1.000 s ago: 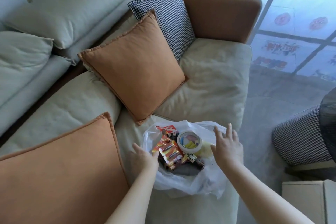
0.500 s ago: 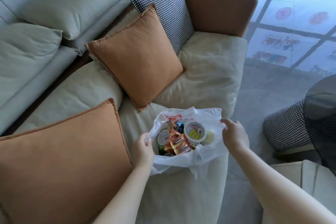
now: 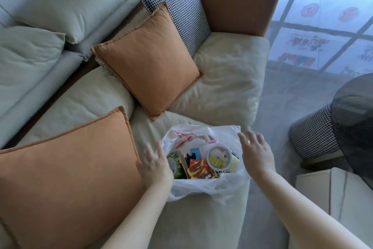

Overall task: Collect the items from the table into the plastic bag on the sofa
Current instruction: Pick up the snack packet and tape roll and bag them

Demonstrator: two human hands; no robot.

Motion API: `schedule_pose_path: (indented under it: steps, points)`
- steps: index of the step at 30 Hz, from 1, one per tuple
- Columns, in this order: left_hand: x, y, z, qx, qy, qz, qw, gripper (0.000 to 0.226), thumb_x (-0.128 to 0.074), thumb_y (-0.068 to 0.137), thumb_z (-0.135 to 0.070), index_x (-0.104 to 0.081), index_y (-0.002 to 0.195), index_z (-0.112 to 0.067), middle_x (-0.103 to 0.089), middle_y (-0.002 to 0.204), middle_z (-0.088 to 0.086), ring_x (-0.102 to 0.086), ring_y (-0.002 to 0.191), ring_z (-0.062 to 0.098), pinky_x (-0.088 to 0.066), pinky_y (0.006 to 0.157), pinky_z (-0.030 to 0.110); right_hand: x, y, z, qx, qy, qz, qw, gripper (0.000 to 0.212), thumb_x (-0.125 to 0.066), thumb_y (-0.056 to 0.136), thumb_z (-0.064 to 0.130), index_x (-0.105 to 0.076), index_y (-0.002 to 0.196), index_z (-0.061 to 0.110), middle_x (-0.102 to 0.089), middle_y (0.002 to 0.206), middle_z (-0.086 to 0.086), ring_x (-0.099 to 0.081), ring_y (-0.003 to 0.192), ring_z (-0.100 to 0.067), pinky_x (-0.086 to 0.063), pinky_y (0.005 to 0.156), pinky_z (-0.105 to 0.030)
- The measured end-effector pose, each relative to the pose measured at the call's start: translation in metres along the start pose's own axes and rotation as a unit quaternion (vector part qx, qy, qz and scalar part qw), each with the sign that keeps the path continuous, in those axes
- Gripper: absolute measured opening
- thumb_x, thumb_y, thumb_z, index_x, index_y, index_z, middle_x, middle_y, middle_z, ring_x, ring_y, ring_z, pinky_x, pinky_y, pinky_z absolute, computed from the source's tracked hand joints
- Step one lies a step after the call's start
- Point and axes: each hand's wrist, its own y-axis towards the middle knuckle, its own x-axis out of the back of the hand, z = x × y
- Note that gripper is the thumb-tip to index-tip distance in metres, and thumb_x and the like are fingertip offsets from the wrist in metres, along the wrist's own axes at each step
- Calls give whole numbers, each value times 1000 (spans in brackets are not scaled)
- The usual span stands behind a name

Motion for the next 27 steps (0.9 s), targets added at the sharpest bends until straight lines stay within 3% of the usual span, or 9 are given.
schedule_pose_path:
  steps: [3,7,10,12,14,17,18,21,27]
  points:
    - [-10,-3,-20,-211,99,-6,972,61,-42,98,-32,-13,152,-26,-10,160,7,-2,149,28,7,118,50,-16,-5,7,207,-73,-10,976,68,-91,36,16,-73,101,19,-69,111,-1,-65,102,-24,-55,77,-34]
    - [-33,-30,-44,-327,120,218,912,53,-45,93,-46,-40,141,-24,-49,142,5,-34,139,26,5,118,56,-40,-20,25,323,-123,137,928,46,-80,54,21,-73,98,29,-72,104,8,-63,113,-21,-50,95,-39]
    - [-52,-44,-37,-335,160,304,877,38,-48,93,-17,-56,129,-23,-60,127,7,-45,129,30,-2,118,58,-56,-27,14,314,-168,215,910,43,-59,80,16,-61,122,27,-53,138,-2,-23,144,-31,-10,116,-59]
    - [-55,-50,-30,-341,157,350,858,39,-45,94,-11,-59,128,-24,-62,125,6,-49,125,29,-10,118,54,-58,-30,0,279,-176,210,921,44,-75,65,24,-69,108,30,-64,126,-5,-44,133,-35,-22,111,-58]
    - [-50,-53,-30,-344,130,354,860,35,-46,95,-15,-61,126,-23,-63,125,4,-51,121,28,-22,113,46,-55,-30,-8,226,-150,185,945,63,-81,55,22,-67,116,27,-63,127,-8,-53,124,-35,-42,100,-54]
    - [-40,-54,-41,-315,72,347,880,32,-46,94,-30,-64,120,-24,-64,121,2,-53,115,26,-31,107,40,-47,-29,-14,208,-112,120,964,71,-52,88,9,-21,150,22,-15,158,-9,-16,146,-34,-17,117,-47]
    - [-37,-55,-48,-306,55,333,890,34,-46,93,-37,-64,118,-23,-65,119,3,-55,113,26,-35,105,41,-46,-31,-15,202,-88,101,970,71,-52,87,7,-21,150,20,-16,158,-9,-18,145,-32,-19,117,-44]
    - [-31,-60,-72,-313,11,274,909,37,-46,93,-45,-61,117,-22,-64,117,4,-58,110,28,-45,95,41,-43,-44,-23,208,-21,71,975,78,-83,51,11,-60,126,19,-64,124,-4,-65,109,-21,-54,84,-30]
    - [-38,-104,-132,-370,18,280,886,45,-43,95,-44,-51,134,-22,-54,135,3,-51,124,25,-44,100,38,-53,-121,-69,134,22,78,988,62,-83,37,30,-71,98,22,-71,86,11,-68,69,-11,-54,60,-20]
